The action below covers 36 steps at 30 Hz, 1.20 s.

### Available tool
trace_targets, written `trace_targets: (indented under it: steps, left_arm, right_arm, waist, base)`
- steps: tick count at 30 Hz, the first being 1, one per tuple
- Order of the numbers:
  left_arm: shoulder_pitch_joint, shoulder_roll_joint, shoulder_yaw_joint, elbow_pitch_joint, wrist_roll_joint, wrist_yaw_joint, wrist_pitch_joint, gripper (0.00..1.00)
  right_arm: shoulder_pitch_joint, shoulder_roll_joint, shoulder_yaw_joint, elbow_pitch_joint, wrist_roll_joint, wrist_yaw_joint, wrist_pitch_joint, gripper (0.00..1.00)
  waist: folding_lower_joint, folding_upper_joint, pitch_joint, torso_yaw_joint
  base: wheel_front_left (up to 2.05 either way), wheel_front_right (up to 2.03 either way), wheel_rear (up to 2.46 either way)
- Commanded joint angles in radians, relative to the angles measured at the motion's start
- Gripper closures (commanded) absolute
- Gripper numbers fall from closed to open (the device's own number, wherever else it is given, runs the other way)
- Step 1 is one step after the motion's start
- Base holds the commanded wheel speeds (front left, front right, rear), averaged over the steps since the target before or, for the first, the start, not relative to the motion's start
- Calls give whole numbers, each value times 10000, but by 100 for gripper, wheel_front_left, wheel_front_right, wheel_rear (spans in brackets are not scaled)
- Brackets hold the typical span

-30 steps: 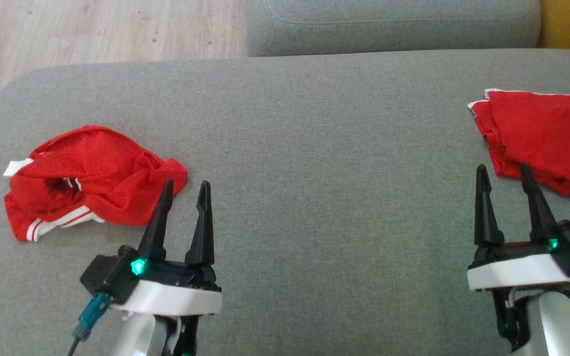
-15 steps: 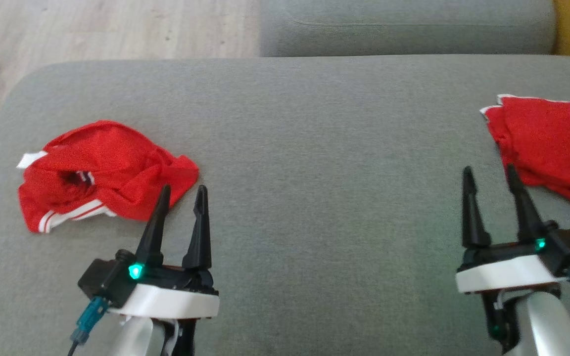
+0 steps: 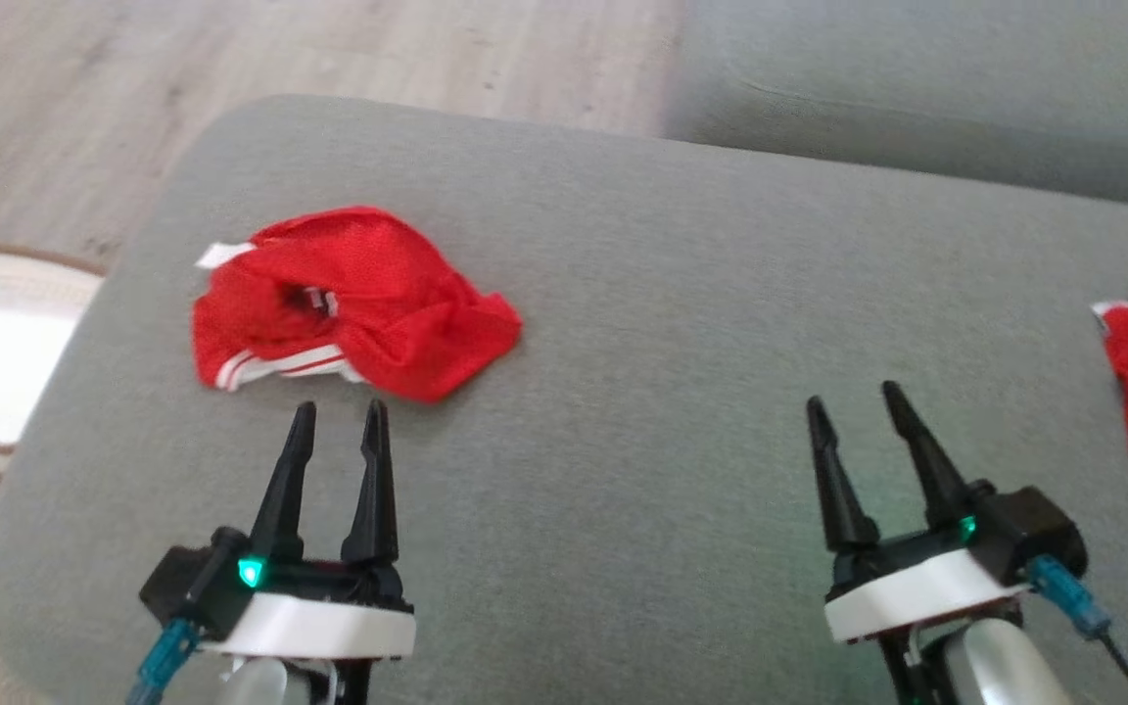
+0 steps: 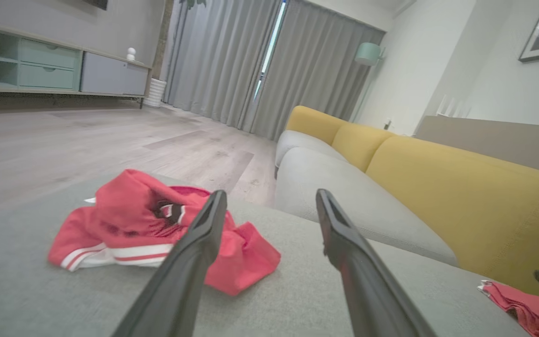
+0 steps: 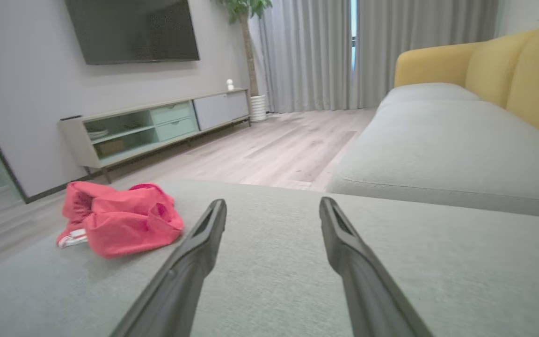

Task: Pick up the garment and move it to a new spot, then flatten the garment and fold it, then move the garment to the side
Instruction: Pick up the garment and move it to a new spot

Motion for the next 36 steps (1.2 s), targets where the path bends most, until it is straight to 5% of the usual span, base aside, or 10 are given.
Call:
trace_targets:
  steps: [1, 15, 31, 36]
  left_arm:
    - [-250, 35, 406, -276, 92, 13, -51, 0]
    - [188, 35, 732, -301, 135, 13, -51, 0]
    - [-572, 36, 1642, -350, 324, 13, -51, 0]
    - [-1744, 591, 1851, 369, 588, 13, -51, 0]
  right_arm:
    - [-222, -24, 286, -298, 40, -9, -108, 0]
    - [-126, -24, 862, -99, 159, -9, -108, 0]
    - [-366, -24, 793, -286, -481, -9, -109, 0]
    - [-626, -24, 310, -649, -905, -9, -109, 0]
  waist:
    - [1, 0, -189, 402]
    - [1, 0, -473, 1353]
    - [1, 0, 552, 1017]
    - [1, 0, 1355, 736]
  base:
    - [0, 0, 0]
    - [0, 0, 0]
    - [0, 0, 0]
    - [0, 0, 0]
